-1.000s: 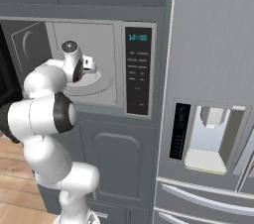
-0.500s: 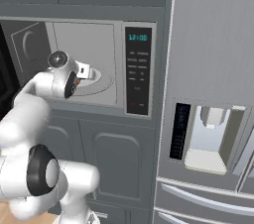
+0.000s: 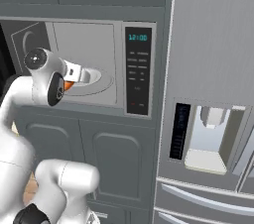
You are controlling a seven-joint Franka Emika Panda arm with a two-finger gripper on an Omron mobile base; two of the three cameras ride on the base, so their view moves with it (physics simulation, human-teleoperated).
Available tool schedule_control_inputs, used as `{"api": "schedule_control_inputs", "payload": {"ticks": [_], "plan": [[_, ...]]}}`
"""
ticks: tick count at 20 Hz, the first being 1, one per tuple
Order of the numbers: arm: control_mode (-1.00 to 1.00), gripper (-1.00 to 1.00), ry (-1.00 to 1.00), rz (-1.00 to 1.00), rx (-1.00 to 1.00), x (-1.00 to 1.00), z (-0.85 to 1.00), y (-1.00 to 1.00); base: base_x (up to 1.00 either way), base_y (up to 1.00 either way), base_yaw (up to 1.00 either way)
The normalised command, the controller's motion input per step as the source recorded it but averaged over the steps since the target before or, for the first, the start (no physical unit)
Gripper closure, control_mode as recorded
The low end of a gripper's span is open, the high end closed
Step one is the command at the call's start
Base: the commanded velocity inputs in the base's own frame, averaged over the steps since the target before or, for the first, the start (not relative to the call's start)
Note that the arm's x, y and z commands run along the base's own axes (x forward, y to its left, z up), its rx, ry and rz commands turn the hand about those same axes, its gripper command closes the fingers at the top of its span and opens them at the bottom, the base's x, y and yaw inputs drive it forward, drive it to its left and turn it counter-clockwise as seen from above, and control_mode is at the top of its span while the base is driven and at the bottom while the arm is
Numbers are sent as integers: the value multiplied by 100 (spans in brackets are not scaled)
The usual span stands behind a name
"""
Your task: Pick the carrot from the microwave and place it on plate located on the counter.
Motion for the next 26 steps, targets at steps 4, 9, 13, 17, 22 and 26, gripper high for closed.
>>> {"api": "schedule_control_inputs", "payload": {"ticks": [4, 9, 13, 17, 22, 26], "plan": [[-100, 100, 1, 0, -2, -100, 5, -21, 0, 0, 0], [-100, 100, 8, 0, -13, -99, 0, 10, 0, 0, 0], [-100, 100, 5, 2, -9, -82, 2, 6, 0, 0, 0], [-100, 100, 7, 0, 0, -50, 23, -11, 0, 0, 0], [-100, 100, 11, 0, 0, -19, 18, -15, 0, 0, 0], [-100, 100, 7, 3, 0, -11, 0, -33, 0, 0, 0]]}}
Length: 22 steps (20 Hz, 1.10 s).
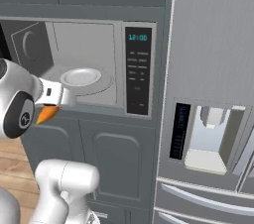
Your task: Pick the carrot from the microwave and place it on plate located on the counter.
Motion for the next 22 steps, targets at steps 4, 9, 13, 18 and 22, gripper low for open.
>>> {"api": "schedule_control_inputs", "payload": {"ticks": [4, 9, 13, 18, 22], "plan": [[-100, 100, 0, 4, 4, -13, -2, -43, 0, 0, 0], [100, 100, 0, 0, 0, -9, 0, -5, -20, -3, 0], [100, 100, 0, 0, 0, 0, 0, 0, -96, -57, -1], [100, 100, 0, 0, 0, 0, 0, 0, -94, -96, -12], [100, 100, 0, 0, 0, 0, 0, 0, -7, -100, -17]]}}
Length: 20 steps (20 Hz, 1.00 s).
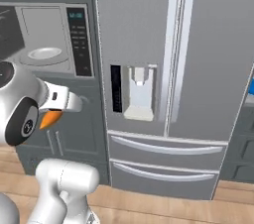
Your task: Pick the carrot from the microwave and place it on plate located on the counter.
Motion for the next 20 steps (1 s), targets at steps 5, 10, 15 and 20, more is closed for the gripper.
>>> {"api": "schedule_control_inputs", "payload": {"ticks": [5, 10, 15, 20], "plan": [[100, 100, 0, 0, 0, 0, 0, 0, 47, -100, -10], [100, 100, 0, 0, 0, 0, 0, 0, 94, -100, -3], [100, 100, 0, 0, 0, 0, 0, 0, 82, -100, -1], [100, 100, 0, 0, 0, 0, 0, 0, 8, -100, 0]]}}
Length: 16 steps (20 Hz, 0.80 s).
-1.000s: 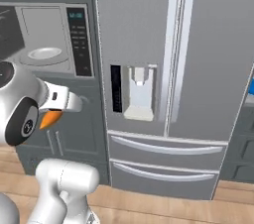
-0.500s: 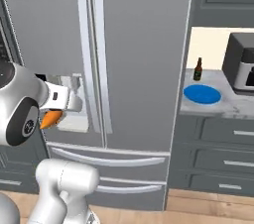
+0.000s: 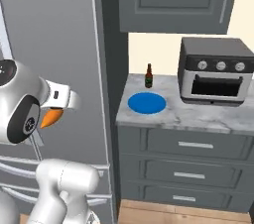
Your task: Pick the carrot from the microwave and place it on plate located on the counter.
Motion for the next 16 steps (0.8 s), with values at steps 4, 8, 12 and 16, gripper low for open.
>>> {"api": "schedule_control_inputs", "payload": {"ticks": [4, 8, 12, 16], "plan": [[100, 100, 0, 0, 0, 0, 0, 0, 0, -100, -2], [100, 100, 0, 0, 0, 0, 0, 0, 27, -100, 0], [100, 100, 0, 0, 0, 0, 0, 0, 69, -94, 7], [100, 100, 0, 0, 0, 0, 0, 0, 82, -55, 22]]}}
